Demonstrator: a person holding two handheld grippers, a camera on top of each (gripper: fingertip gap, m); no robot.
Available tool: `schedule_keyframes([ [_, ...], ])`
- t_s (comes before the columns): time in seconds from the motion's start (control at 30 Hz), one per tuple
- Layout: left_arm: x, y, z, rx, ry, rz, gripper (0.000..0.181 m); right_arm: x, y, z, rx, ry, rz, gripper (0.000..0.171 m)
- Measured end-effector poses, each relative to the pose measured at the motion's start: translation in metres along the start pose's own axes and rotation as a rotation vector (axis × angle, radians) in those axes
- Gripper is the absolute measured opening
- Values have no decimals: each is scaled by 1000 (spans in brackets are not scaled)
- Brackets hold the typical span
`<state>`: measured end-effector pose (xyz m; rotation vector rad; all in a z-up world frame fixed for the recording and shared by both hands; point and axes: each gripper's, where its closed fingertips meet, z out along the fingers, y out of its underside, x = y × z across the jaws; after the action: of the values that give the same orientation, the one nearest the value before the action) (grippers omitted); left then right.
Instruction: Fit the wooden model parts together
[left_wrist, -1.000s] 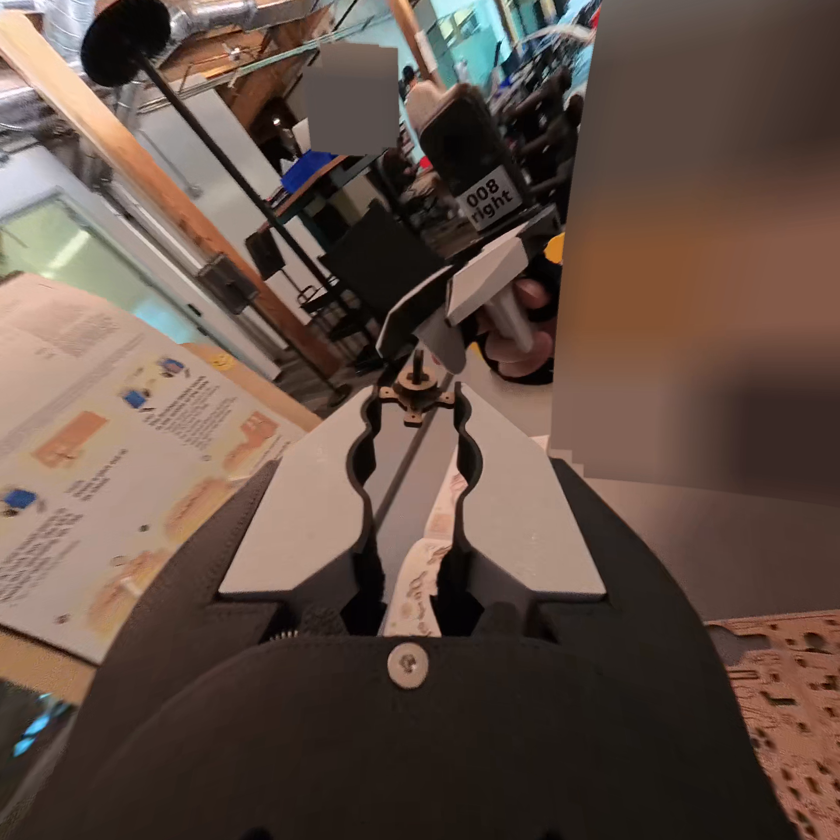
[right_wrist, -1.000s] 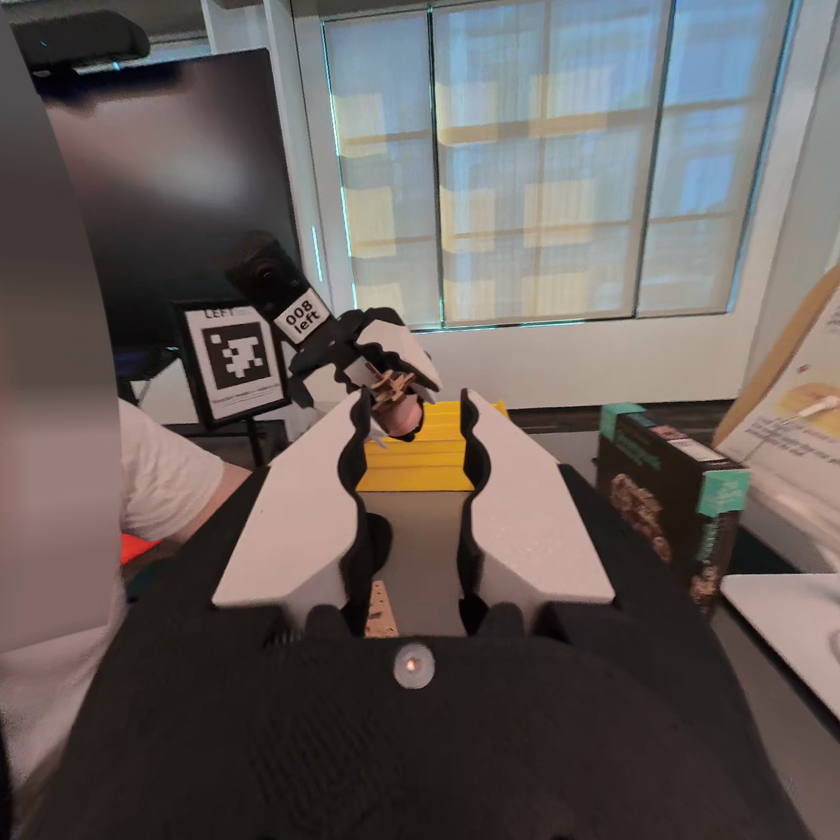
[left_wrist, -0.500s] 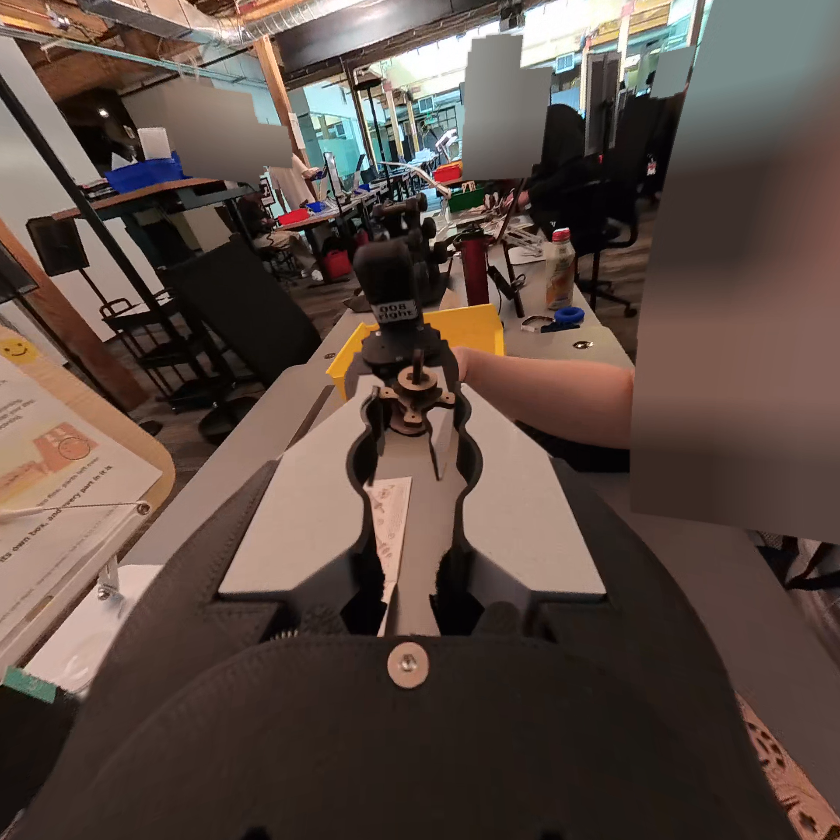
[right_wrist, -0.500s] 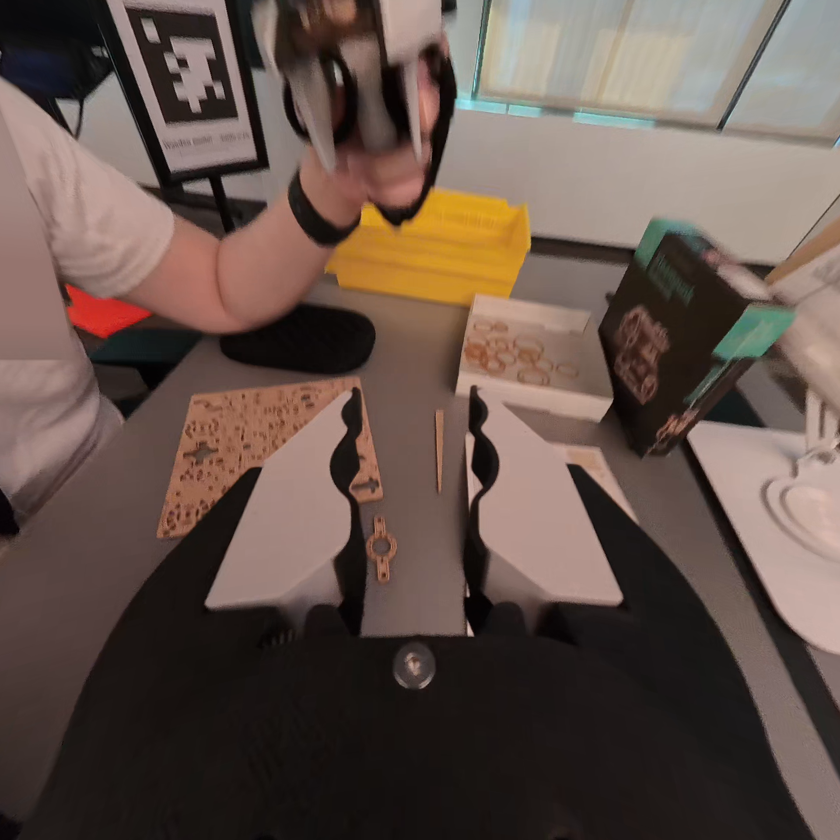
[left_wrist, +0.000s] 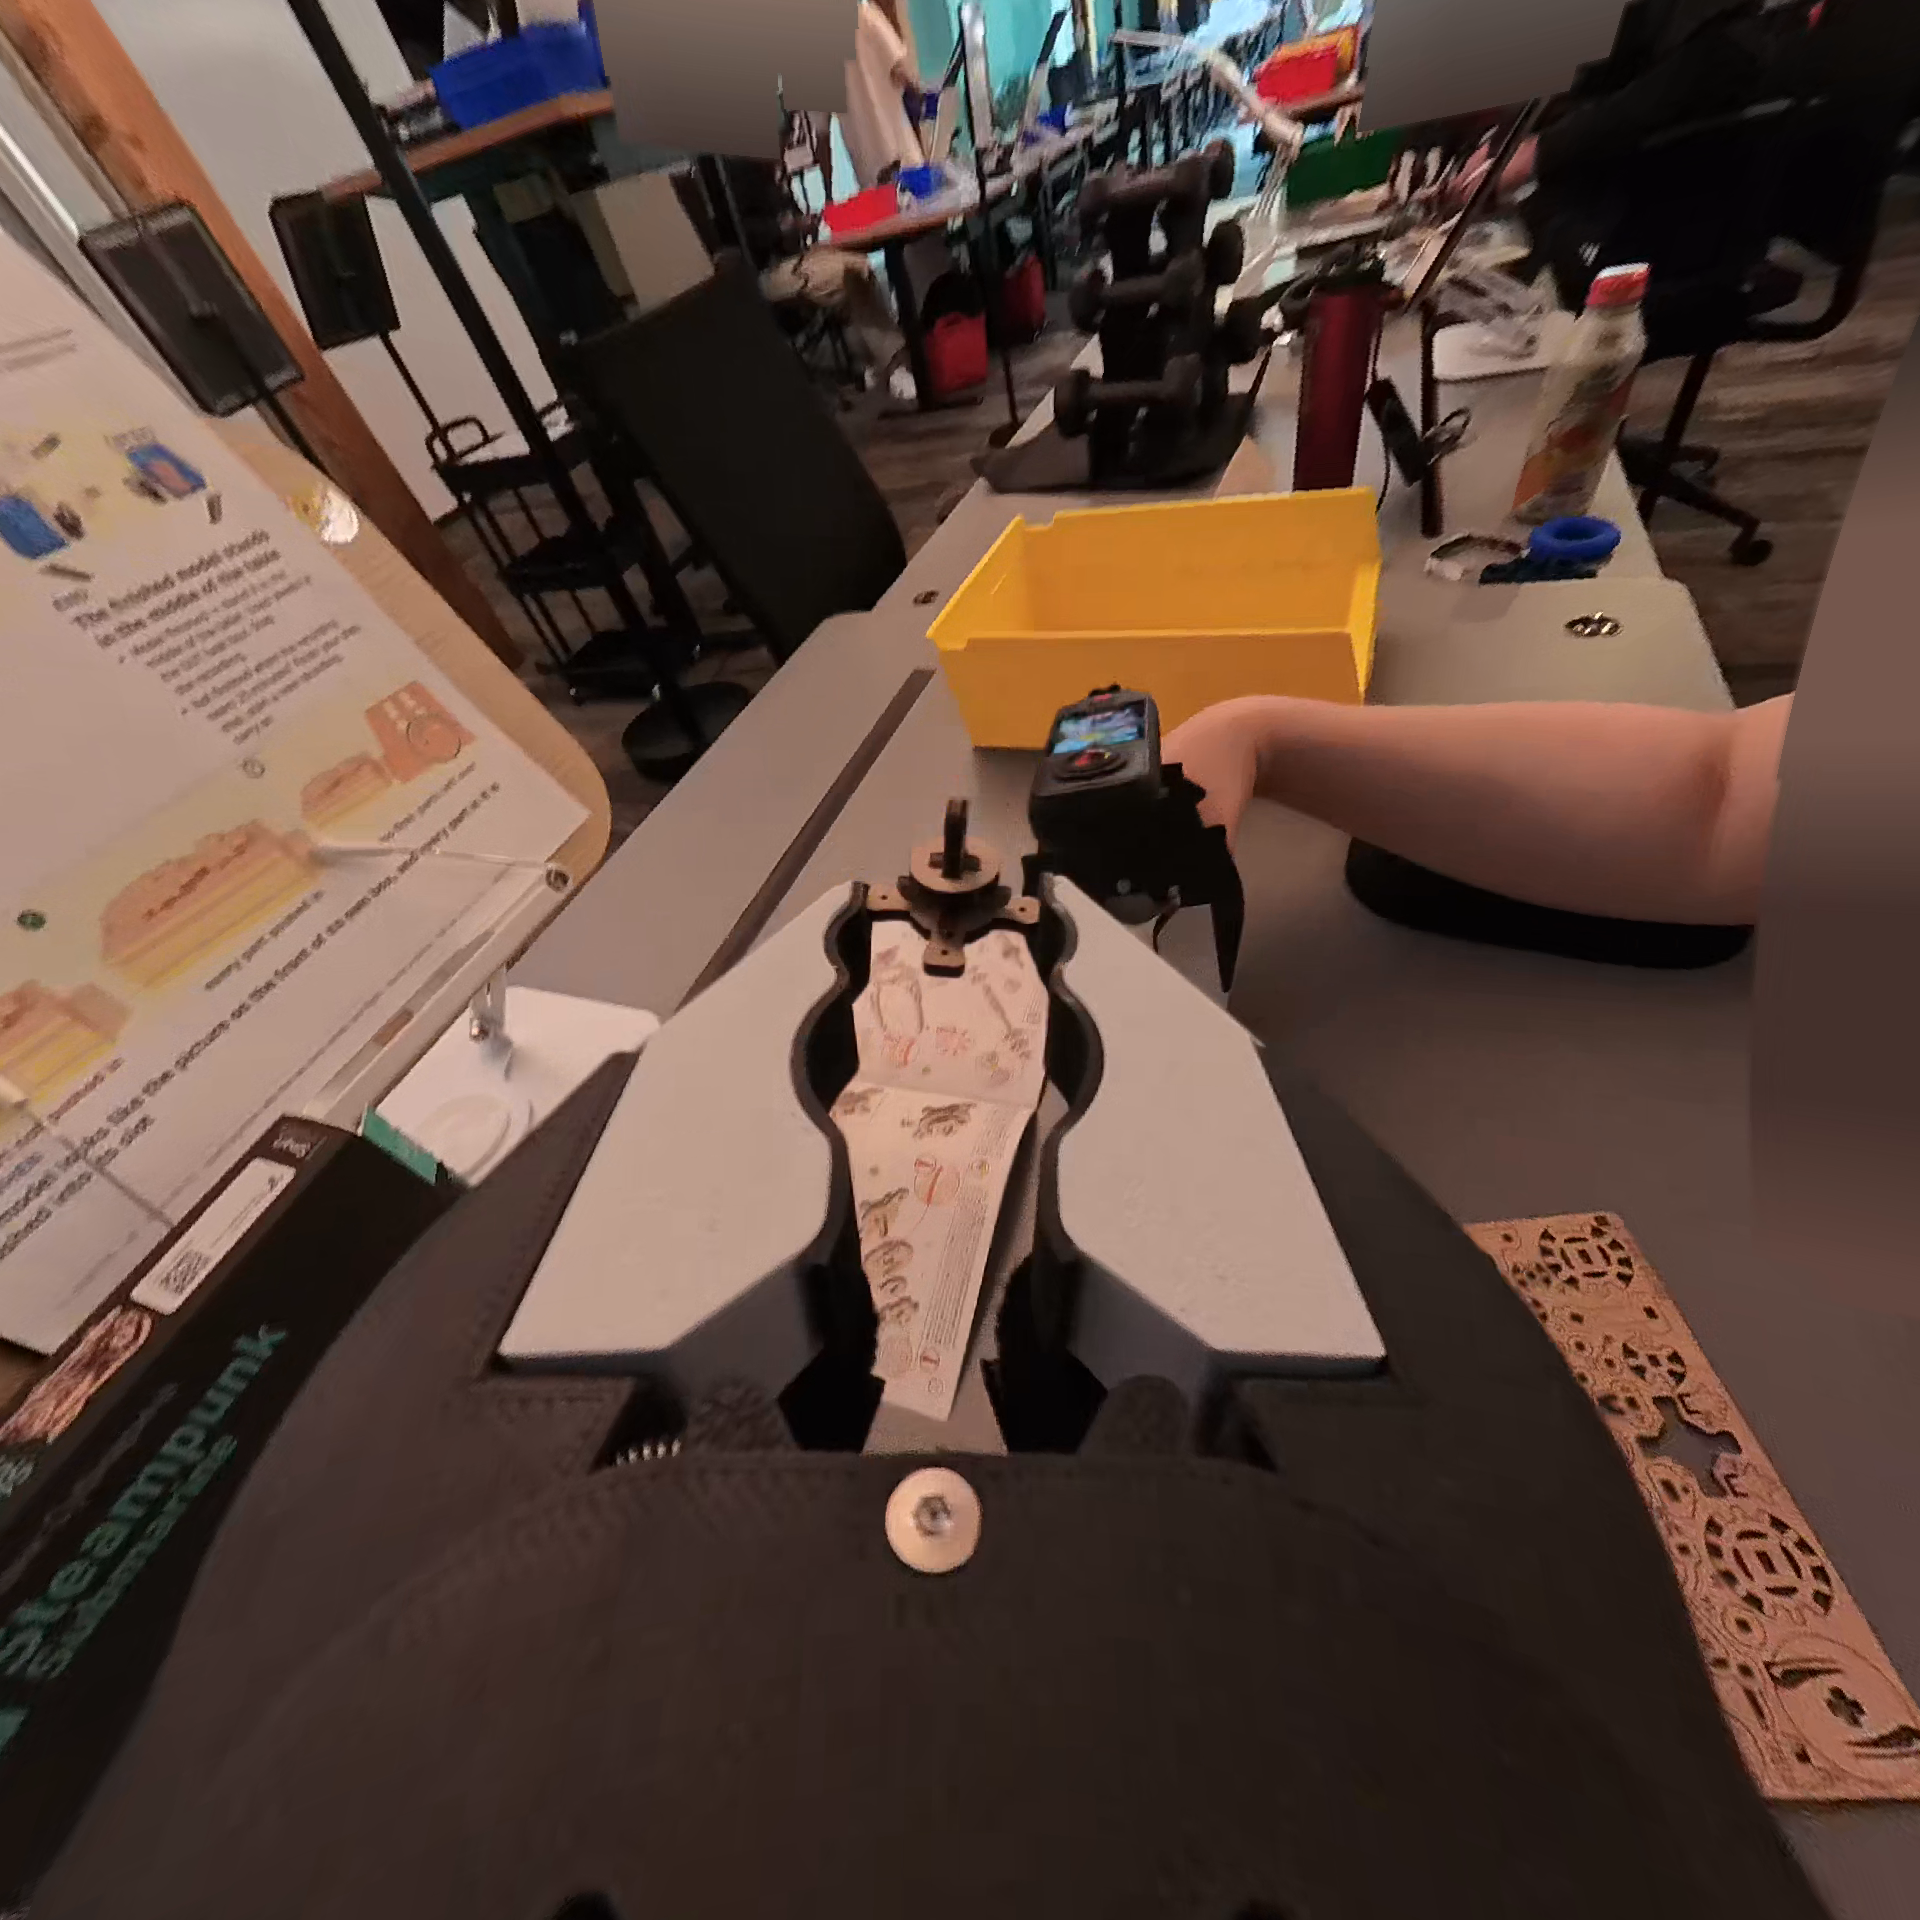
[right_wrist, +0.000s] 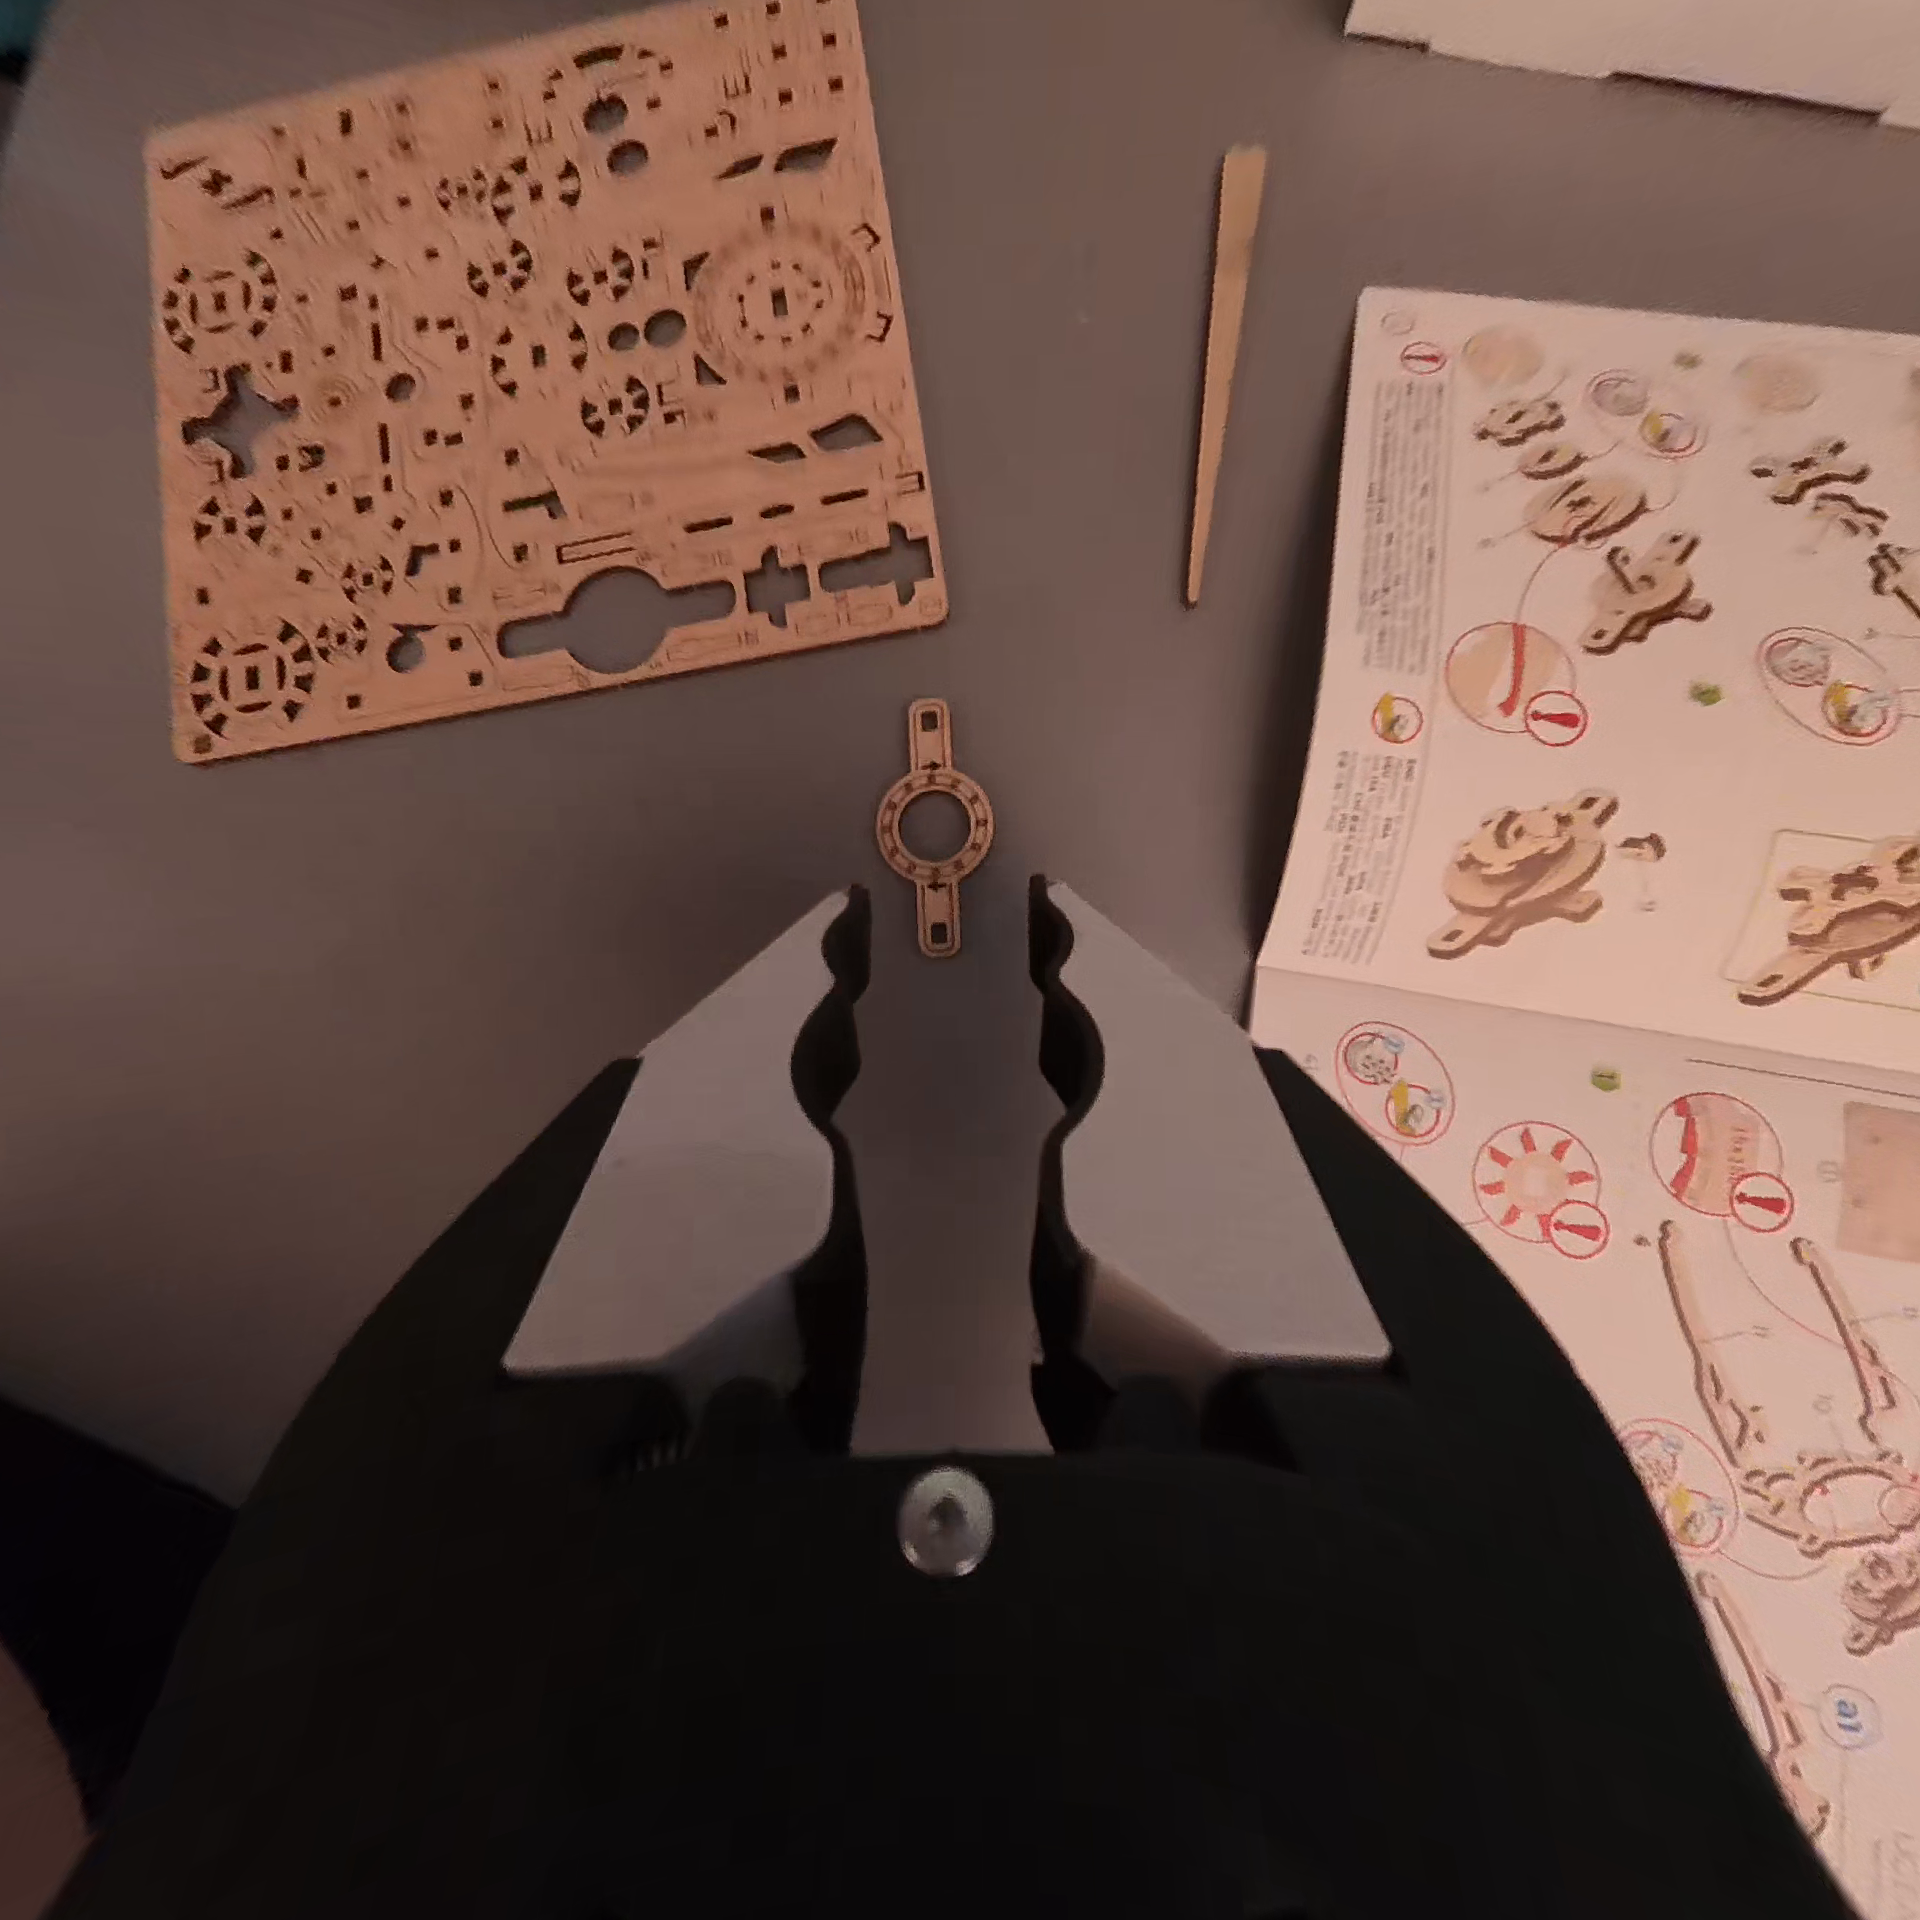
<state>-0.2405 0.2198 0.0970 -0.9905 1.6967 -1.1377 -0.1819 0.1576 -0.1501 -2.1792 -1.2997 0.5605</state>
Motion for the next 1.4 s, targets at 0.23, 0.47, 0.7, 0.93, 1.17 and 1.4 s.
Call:
schedule_keyframes([
  [0.23,-9,12,-2,-73,-44,-20,30,0,-8,10,-1,11,-28,34],
  [0.47,-14,17,-3,-105,-70,-23,31,-1,-5,20,-79,28,-63,32],
  [0.7,-19,25,-1,-136,-90,-31,30,0,-7,22,-103,29,-87,24],
  [0.93,-38,57,16,-239,-152,14,31,9,-12,10,-112,98,-127,24],
  [1.17,-52,99,48,-302,-164,66,31,43,-33,-50,-60,400,-104,24],
  [1.4,-62,118,65,-302,-213,107,31,75,-53,-112,31,715,-33,24],
])
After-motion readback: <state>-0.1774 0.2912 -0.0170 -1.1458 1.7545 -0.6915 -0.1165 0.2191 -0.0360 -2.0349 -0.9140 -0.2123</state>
